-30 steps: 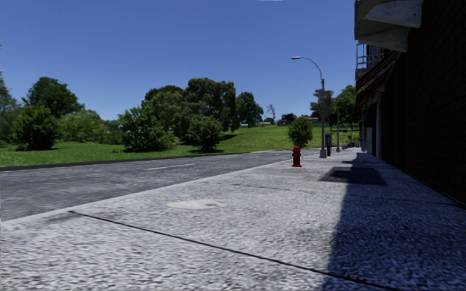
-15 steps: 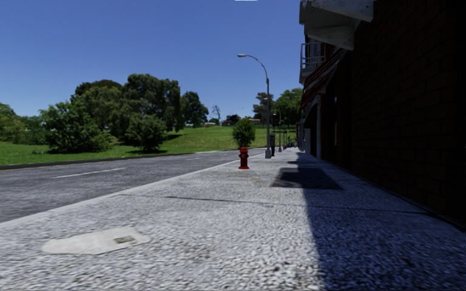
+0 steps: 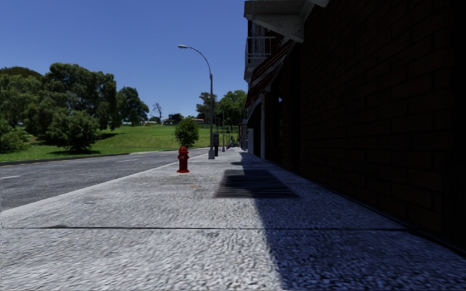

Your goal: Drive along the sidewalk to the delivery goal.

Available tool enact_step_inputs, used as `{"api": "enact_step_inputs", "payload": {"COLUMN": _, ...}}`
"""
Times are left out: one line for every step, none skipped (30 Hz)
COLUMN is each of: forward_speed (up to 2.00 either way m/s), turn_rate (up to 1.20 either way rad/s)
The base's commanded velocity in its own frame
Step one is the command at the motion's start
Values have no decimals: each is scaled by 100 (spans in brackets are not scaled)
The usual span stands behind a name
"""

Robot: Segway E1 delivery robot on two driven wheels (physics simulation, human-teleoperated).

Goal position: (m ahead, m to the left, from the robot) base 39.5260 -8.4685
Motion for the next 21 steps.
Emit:
{"api": "enact_step_inputs", "payload": {"forward_speed": 200, "turn_rate": 0}}
{"api": "enact_step_inputs", "payload": {"forward_speed": 200, "turn_rate": 0}}
{"api": "enact_step_inputs", "payload": {"forward_speed": 200, "turn_rate": 0}}
{"api": "enact_step_inputs", "payload": {"forward_speed": 200, "turn_rate": 0}}
{"api": "enact_step_inputs", "payload": {"forward_speed": 200, "turn_rate": 0}}
{"api": "enact_step_inputs", "payload": {"forward_speed": 200, "turn_rate": 0}}
{"api": "enact_step_inputs", "payload": {"forward_speed": 200, "turn_rate": 0}}
{"api": "enact_step_inputs", "payload": {"forward_speed": 200, "turn_rate": 0}}
{"api": "enact_step_inputs", "payload": {"forward_speed": 200, "turn_rate": 0}}
{"api": "enact_step_inputs", "payload": {"forward_speed": 200, "turn_rate": 0}}
{"api": "enact_step_inputs", "payload": {"forward_speed": 200, "turn_rate": 0}}
{"api": "enact_step_inputs", "payload": {"forward_speed": 200, "turn_rate": 0}}
{"api": "enact_step_inputs", "payload": {"forward_speed": 200, "turn_rate": 0}}
{"api": "enact_step_inputs", "payload": {"forward_speed": 200, "turn_rate": 0}}
{"api": "enact_step_inputs", "payload": {"forward_speed": 200, "turn_rate": 0}}
{"api": "enact_step_inputs", "payload": {"forward_speed": 200, "turn_rate": 0}}
{"api": "enact_step_inputs", "payload": {"forward_speed": 200, "turn_rate": 0}}
{"api": "enact_step_inputs", "payload": {"forward_speed": 200, "turn_rate": 0}}
{"api": "enact_step_inputs", "payload": {"forward_speed": 200, "turn_rate": 0}}
{"api": "enact_step_inputs", "payload": {"forward_speed": 200, "turn_rate": 0}}
{"api": "enact_step_inputs", "payload": {"forward_speed": 200, "turn_rate": 0}}
